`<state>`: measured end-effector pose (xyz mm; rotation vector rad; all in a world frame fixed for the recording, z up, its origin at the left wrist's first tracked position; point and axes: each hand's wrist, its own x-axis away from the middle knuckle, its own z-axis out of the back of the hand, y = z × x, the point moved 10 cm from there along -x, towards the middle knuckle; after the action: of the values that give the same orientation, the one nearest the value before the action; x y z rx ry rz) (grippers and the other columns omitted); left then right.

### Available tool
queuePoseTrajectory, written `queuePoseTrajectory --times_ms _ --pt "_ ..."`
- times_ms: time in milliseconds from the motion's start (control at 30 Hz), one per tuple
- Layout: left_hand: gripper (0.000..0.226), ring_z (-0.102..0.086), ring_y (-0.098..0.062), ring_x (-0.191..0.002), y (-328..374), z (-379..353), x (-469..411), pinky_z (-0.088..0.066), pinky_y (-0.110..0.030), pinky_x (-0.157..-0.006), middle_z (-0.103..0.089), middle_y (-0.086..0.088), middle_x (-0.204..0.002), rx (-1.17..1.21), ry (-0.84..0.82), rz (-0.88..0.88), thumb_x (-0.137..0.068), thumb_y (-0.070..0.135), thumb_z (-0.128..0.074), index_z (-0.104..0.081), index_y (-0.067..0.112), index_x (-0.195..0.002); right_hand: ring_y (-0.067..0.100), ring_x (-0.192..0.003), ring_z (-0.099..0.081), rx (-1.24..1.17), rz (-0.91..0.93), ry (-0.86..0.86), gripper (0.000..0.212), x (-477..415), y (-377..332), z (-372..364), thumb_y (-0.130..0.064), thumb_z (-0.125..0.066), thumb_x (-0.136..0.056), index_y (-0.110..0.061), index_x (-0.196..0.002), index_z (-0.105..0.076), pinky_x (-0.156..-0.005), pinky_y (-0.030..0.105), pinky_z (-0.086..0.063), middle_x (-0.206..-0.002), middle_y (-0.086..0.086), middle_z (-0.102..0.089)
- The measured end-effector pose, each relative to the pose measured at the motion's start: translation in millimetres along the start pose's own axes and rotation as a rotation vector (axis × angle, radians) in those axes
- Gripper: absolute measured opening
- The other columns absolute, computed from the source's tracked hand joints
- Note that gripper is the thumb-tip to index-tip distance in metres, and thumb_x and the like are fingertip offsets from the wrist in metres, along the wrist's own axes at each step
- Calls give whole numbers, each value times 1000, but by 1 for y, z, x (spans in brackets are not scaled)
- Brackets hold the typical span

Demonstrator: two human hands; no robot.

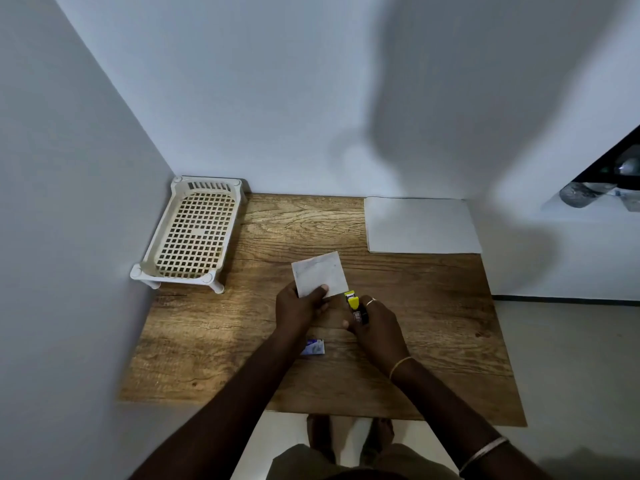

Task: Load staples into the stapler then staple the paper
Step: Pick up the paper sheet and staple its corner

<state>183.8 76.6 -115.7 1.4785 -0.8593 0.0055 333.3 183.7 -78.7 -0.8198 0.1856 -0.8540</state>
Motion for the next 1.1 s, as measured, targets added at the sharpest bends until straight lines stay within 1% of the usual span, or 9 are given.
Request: queuePoseTrajectory --times_ms 100,167,233,400,633,767,933,1033,1100 --pt "25 -79 -23 -81 -2 -3 -3 -63 -33 -67 -81 -3 -90 16 -11 25 -81 8 -84 -72 15 -102 15 -92 -58 198 83 12 25 0 0 4 -24 -77 -83 -24 -105 -66 -72 28 -48 -100 -3 -61" --pt "23 -79 -22 -79 -2 -5 -5 -64 -33 -67 -81 -2 -88 16 -16 38 -81 6 -83 -72 16 -99 21 -90 -59 366 170 24 30 1 0 6 -23 -77 -80 -22 -109 -69 -71 37 -51 -100 1 -62" --pt "23 -79 -22 -79 -3 -6 -6 -64 -33 -66 -81 -1 -87 23 -19 46 -82 5 -83 -72 17 -98 24 -89 -59 501 226 8 32 2 3 4 -20 -75 -80 -21 -112 -70 -70 39 -50 -100 2 -63" --pt "25 -79 -22 -80 -5 -6 -7 -63 -32 -65 -80 -2 -88 16 -14 56 -81 5 -83 -72 17 -100 24 -91 -59 628 293 -29 34 6 15 -4 -21 -72 -83 -20 -116 -68 -71 36 -46 -102 3 -64" --pt "23 -78 -23 -78 -12 -7 -8 -65 -36 -71 -81 -3 -90 -41 -51 53 -83 9 -82 -72 17 -103 26 -91 -61 729 408 -13 26 10 15 -13 -20 -71 -85 -18 -111 -69 -71 37 -48 -103 4 -64" --pt "25 -77 -25 -77 -15 -8 -8 -65 -38 -73 -81 -5 -91 -53 -62 65 -84 10 -82 -71 16 -105 26 -90 -63 740 439 10 29 11 15 -12 -17 -73 -84 -18 -112 -68 -72 39 -50 -103 5 -66" --pt "22 -77 -23 -76 -18 -12 -8 -64 -32 -67 -81 -5 -88 -55 -87 77 -84 7 -81 -72 16 -101 25 -91 -63 701 428 34 25 11 19 -7 -18 -53 -89 -20 -111 -63 -74 39 -48 -102 2 -67" --pt "21 -77 -21 -76 -19 -15 -7 -63 -29 -66 -80 -4 -88 -48 -101 86 -84 7 -80 -72 17 -100 26 -97 -65 662 392 11 29 9 22 -6 -18 -63 -88 -19 -117 -63 -79 40 -50 -107 3 -68" --pt "22 -77 -23 -77 -21 -15 -8 -64 -31 -67 -80 -5 -89 -53 -101 90 -85 7 -80 -72 14 -104 27 -103 -65 516 303 50 38 7 25 1 -20 -71 -85 -15 -122 -64 -86 42 -52 -115 6 -68"
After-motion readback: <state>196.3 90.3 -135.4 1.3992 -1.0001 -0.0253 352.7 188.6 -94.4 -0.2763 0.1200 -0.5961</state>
